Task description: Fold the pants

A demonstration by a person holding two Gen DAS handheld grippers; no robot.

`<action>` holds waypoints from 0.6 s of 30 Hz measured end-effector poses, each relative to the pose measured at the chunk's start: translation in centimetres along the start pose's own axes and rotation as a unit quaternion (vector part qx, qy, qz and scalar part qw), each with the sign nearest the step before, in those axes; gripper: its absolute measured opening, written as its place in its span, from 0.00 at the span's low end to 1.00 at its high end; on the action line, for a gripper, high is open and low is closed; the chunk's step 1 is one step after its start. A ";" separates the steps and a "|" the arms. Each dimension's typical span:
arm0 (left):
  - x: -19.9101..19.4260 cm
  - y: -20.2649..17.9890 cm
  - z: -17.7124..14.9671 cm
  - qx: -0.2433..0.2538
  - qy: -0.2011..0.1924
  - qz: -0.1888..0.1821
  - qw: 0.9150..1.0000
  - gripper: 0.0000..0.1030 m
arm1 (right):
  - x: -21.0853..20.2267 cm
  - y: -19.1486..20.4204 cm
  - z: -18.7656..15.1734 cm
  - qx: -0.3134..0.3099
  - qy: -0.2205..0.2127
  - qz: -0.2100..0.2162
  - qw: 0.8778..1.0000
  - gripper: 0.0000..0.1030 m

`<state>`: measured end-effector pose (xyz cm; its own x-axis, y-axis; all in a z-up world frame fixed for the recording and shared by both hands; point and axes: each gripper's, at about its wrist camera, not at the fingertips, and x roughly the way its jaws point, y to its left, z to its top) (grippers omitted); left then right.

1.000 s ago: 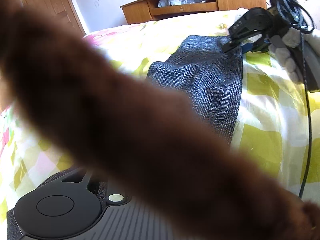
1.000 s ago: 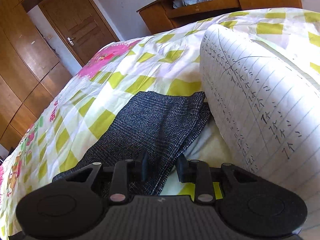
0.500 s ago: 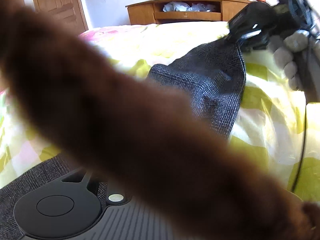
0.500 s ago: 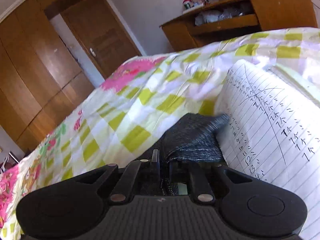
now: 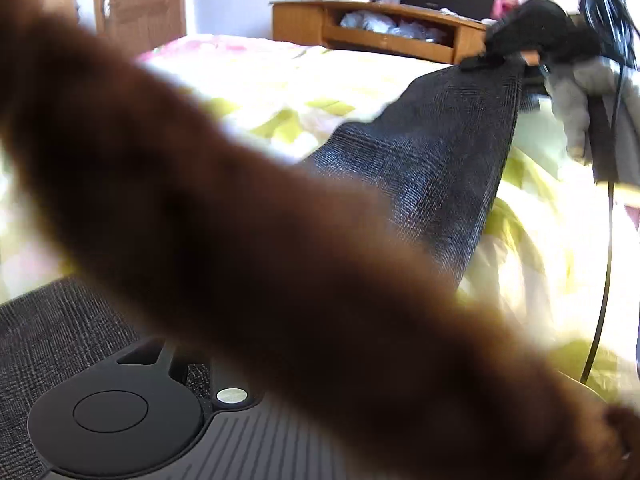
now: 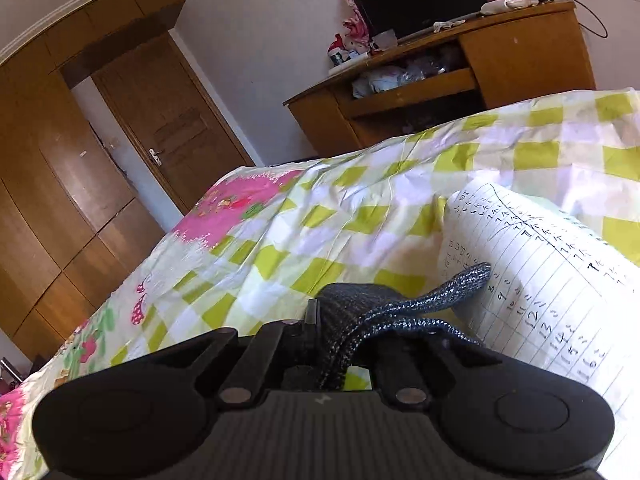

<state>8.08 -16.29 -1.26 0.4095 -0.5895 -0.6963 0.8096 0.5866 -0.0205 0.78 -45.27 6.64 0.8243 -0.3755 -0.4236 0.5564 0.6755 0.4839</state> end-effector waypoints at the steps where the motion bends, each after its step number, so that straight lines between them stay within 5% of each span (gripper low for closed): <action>1: -0.6 0.0 -0.2 0.001 -0.005 -0.001 1.000 0.42 | -1.0 1.2 0.0 -0.034 -0.019 0.005 0.999 0.22; 5: -3.9 2.0 -1.8 -0.012 -0.018 0.029 0.999 0.43 | -3.7 7.7 -1.4 -0.157 -0.040 0.067 0.985 0.22; 8: -7.5 5.4 -3.6 -0.037 -0.019 0.082 0.996 0.43 | -5.3 13.8 -5.1 -0.247 -0.033 0.139 0.958 0.22; 12: -12.6 10.2 -7.3 -0.059 -0.002 0.180 0.982 0.43 | -7.3 21.9 -13.4 -0.361 0.005 0.255 0.897 0.22; 14: -14.8 12.3 -9.6 -0.084 0.013 0.214 0.973 0.43 | -7.6 25.2 -19.4 -0.419 0.059 0.308 0.852 0.22; 17: -17.8 13.9 -12.6 -0.115 0.020 0.251 0.961 0.43 | -7.8 27.8 -28.1 -0.518 0.107 0.328 0.782 0.22; 18: -18.5 14.1 -13.4 -0.123 0.019 0.251 0.960 0.43 | -7.8 27.8 -30.2 -0.538 0.110 0.325 0.770 0.22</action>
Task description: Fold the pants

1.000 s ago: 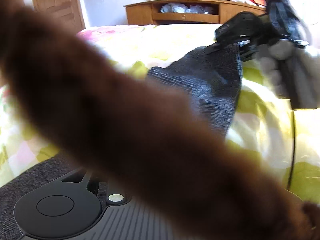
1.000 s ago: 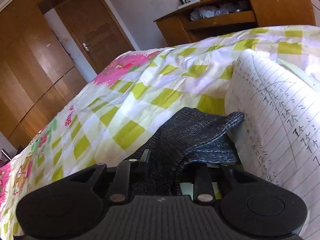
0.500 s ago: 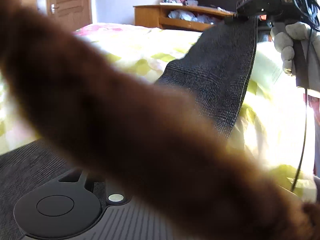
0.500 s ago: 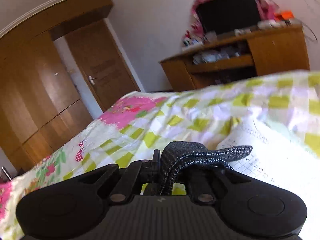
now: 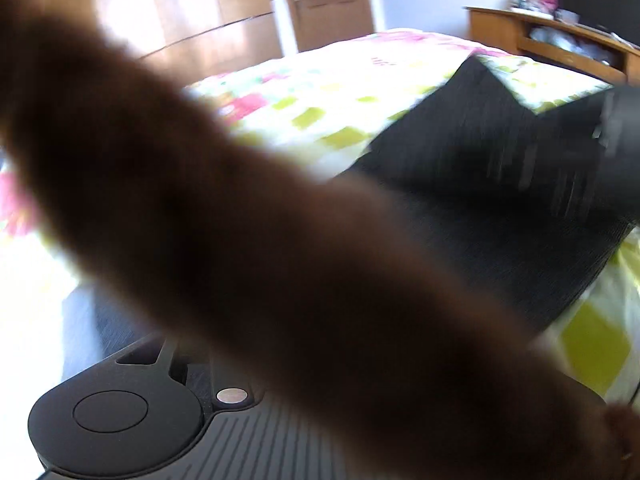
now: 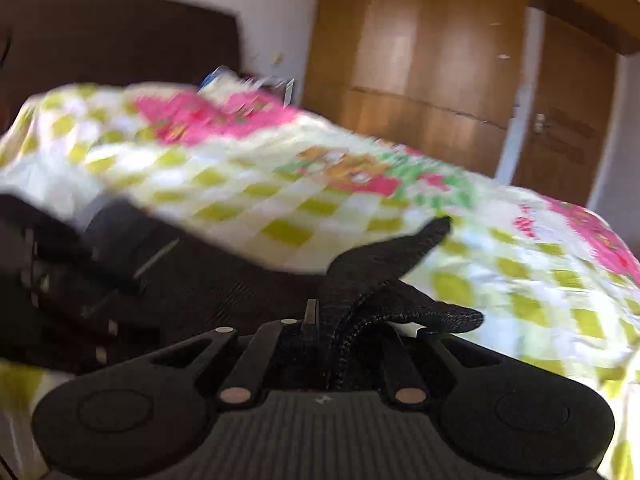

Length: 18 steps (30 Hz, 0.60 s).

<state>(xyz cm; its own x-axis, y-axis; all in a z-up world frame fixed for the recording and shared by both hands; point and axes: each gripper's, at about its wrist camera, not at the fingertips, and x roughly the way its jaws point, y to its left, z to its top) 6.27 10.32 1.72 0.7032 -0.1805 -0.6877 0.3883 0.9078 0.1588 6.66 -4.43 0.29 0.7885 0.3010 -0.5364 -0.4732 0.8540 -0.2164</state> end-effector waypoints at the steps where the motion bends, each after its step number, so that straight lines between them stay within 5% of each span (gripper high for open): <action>1: -0.4 0.3 -0.6 -0.005 -0.002 0.000 1.000 0.43 | 0.8 1.0 -0.5 -0.021 0.011 -0.008 1.000 0.22; 10: -1.0 1.2 -2.4 -0.043 -0.036 -0.031 0.998 0.44 | 0.5 0.6 0.8 -0.016 0.016 -0.046 0.999 0.24; 18: -1.9 2.4 -2.5 -0.042 -0.057 -0.017 0.997 0.44 | 1.3 1.9 3.0 -0.042 -0.006 -0.071 0.997 0.28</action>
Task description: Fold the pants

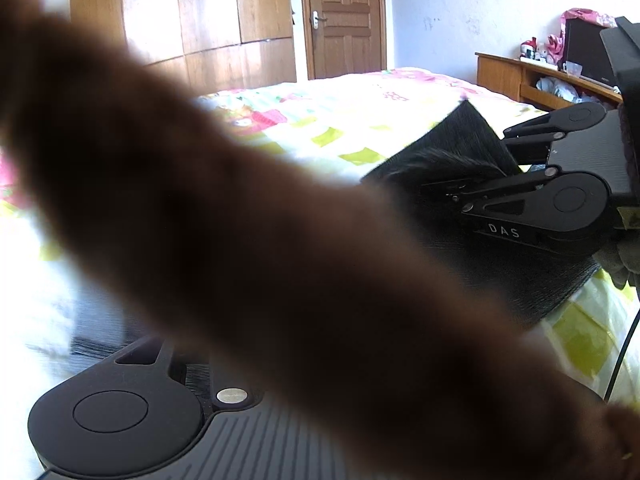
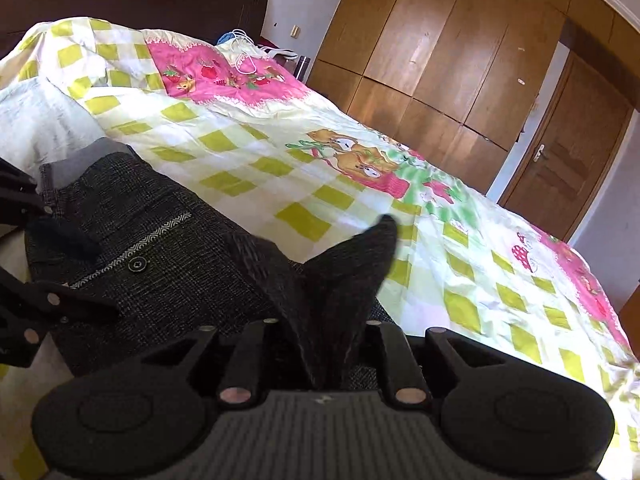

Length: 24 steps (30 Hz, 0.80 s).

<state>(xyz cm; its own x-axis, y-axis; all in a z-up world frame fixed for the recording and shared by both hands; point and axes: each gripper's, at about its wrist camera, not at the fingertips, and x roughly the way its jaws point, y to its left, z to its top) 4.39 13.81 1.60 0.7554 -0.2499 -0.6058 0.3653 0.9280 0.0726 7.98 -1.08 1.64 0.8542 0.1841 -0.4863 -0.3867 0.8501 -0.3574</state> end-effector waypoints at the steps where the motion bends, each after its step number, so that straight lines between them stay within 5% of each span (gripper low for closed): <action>1: -0.2 0.2 -0.1 0.004 -0.002 0.008 1.000 0.44 | -0.1 -0.2 0.3 0.014 0.000 0.006 1.000 0.21; 6: 0.0 2.4 -1.1 -0.009 0.014 0.033 0.999 0.44 | -0.7 -3.4 2.8 0.125 0.001 0.013 0.992 0.21; 9: 0.3 3.8 -2.1 -0.045 0.022 0.023 0.999 0.44 | -1.4 -4.5 5.5 0.155 -0.037 -0.002 0.987 0.21; 13: 0.4 4.4 -2.4 -0.062 0.016 0.012 0.998 0.44 | -1.6 -1.3 8.4 0.109 -0.090 0.010 0.990 0.21; 20: -0.2 5.1 -3.2 -0.070 0.010 -0.005 0.997 0.44 | 1.3 8.6 9.3 0.012 -0.084 0.119 0.989 0.21; 24: -0.1 5.4 -3.4 -0.073 0.007 -0.013 0.997 0.44 | 2.5 10.5 9.0 -0.016 -0.067 0.132 0.989 0.21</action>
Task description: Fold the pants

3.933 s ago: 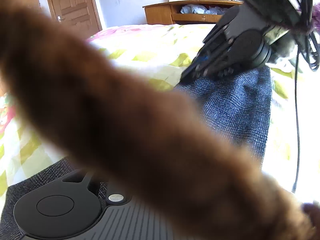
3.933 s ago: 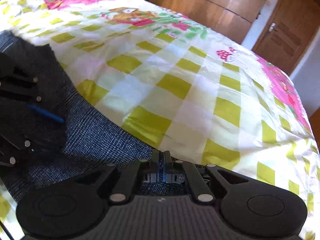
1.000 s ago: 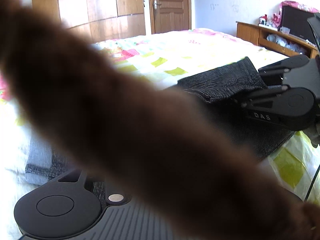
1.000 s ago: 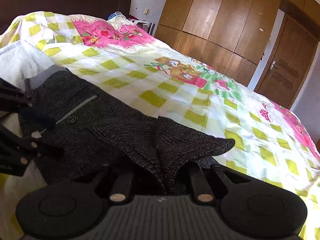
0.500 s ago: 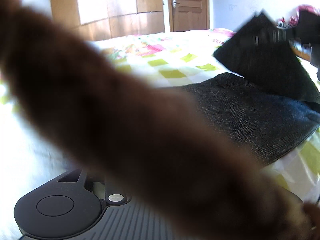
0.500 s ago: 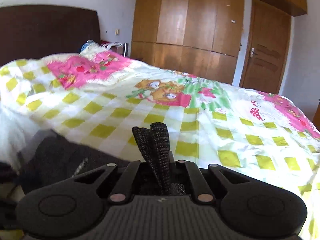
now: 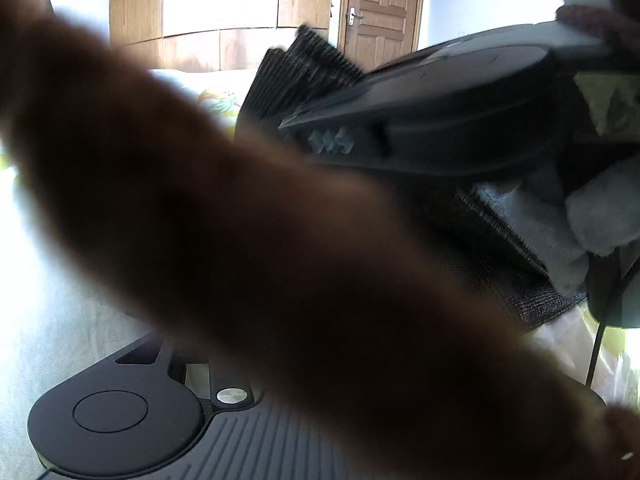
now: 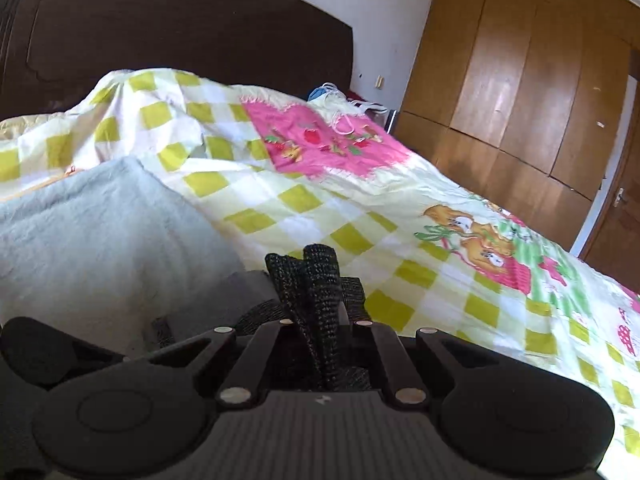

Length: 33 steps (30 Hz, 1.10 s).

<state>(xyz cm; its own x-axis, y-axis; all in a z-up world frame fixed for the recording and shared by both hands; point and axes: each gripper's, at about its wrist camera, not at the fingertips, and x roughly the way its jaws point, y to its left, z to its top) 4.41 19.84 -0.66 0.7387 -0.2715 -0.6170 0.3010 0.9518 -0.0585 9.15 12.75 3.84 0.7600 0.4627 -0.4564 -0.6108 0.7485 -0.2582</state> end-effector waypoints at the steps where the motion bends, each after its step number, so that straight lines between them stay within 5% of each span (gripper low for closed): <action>1: -0.1 0.0 0.0 0.001 -0.002 -0.002 1.000 0.44 | -0.1 -0.1 0.3 0.000 -0.005 -0.006 1.000 0.21; 9: -2.3 2.0 -0.4 -0.024 -0.020 0.004 0.999 0.44 | -0.2 1.1 2.1 -0.044 -0.046 -0.033 0.997 0.21; 17: -1.6 2.2 -1.6 -0.040 -0.014 -0.007 0.999 0.43 | 3.7 4.4 0.4 -0.091 0.020 0.065 0.994 0.21; 26: -2.5 2.1 -1.8 -0.033 -0.017 -0.002 0.999 0.44 | 4.4 4.4 -0.1 -0.070 0.014 0.100 0.992 0.35; 33: -4.6 1.4 -1.6 -0.035 -0.013 0.006 0.999 0.44 | 0.8 2.0 0.9 0.002 -0.010 0.179 0.984 0.41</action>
<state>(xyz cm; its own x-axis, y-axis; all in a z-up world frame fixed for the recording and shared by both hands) 0.45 22.64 0.81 0.7572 -0.2630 -0.5979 0.2502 0.9623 -0.1065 8.73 14.98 3.73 0.5006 0.7067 -0.5000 -0.8393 0.5378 -0.0802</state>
